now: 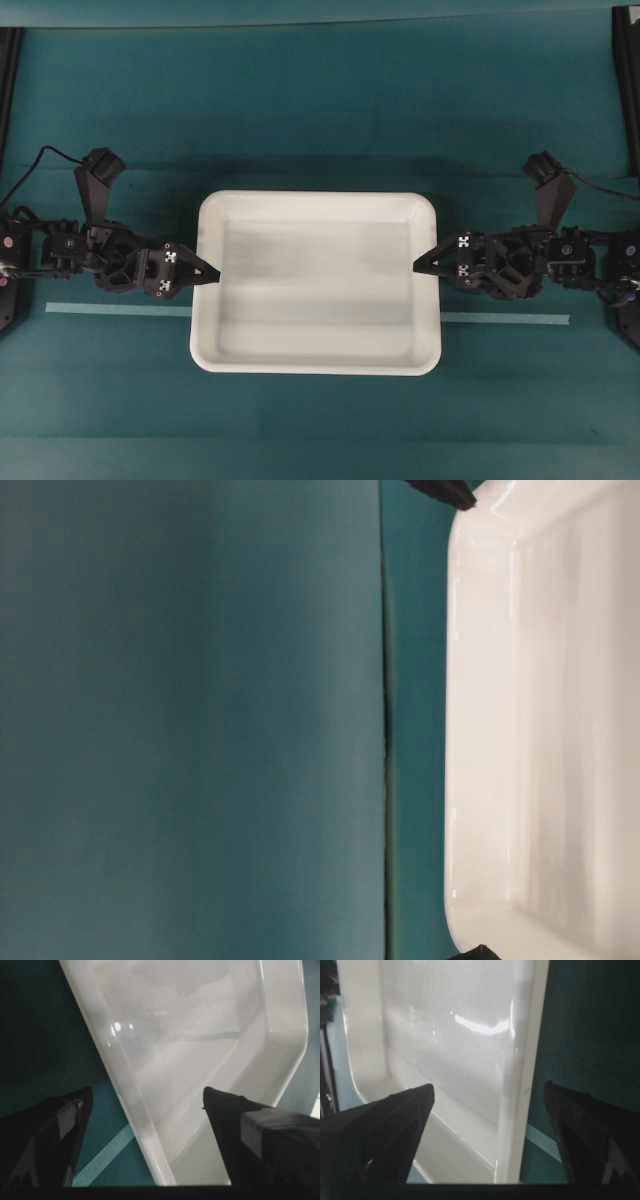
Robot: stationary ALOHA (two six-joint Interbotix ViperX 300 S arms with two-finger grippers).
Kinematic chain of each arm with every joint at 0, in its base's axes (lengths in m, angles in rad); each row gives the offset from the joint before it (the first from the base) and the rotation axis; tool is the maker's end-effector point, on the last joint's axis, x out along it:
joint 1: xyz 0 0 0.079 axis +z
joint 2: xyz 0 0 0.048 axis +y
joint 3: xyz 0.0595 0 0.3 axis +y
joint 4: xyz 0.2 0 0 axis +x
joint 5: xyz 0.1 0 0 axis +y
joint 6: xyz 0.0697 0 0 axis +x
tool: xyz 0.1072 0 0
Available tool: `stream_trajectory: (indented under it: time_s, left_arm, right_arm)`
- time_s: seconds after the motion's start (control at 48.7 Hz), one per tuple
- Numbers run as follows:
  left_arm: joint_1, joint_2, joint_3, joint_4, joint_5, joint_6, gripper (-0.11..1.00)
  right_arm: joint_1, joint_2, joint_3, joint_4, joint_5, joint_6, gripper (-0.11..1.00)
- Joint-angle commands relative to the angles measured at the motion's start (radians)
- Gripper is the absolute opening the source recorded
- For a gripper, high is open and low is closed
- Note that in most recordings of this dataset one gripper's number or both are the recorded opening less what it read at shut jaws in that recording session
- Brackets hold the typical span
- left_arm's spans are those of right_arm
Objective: Lift the white case with both hands.
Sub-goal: 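Close left and right grippers on the tray's opposite side rims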
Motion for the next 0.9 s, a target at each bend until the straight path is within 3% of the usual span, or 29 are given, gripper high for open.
stream_trajectory:
  time_s: [0.0,0.205,0.329,0.411,0.575,0.657,0.883]
  left_arm:
    - [0.0,0.02,-0.003,0.002,-0.009,0.003,0.95]
    - [0.0,0.018,-0.006,0.002,-0.008,0.003,0.93]
    - [0.0,0.02,-0.011,0.002,-0.002,0.003,0.86]
    - [0.0,0.023,-0.017,0.002,0.011,0.003,0.72]
    - [0.0,0.026,-0.038,0.002,0.067,0.003,0.27]
    - [0.0,0.028,-0.046,0.002,0.091,-0.002,0.11]
    - [-0.002,0.025,-0.052,0.002,0.104,-0.008,0.1]
  right_arm:
    - [0.003,0.032,-0.014,0.006,-0.008,-0.003,0.93]
    - [0.008,0.034,-0.017,0.008,0.018,0.017,0.9]
    - [0.012,0.04,-0.031,0.006,0.057,0.043,0.75]
    - [0.011,0.041,-0.035,0.008,0.083,0.052,0.56]
    - [0.011,0.038,-0.041,0.008,0.114,0.055,0.12]
    - [0.011,0.034,-0.044,0.009,0.132,0.054,0.1]
    - [0.011,0.018,-0.054,0.009,0.181,0.054,0.1]
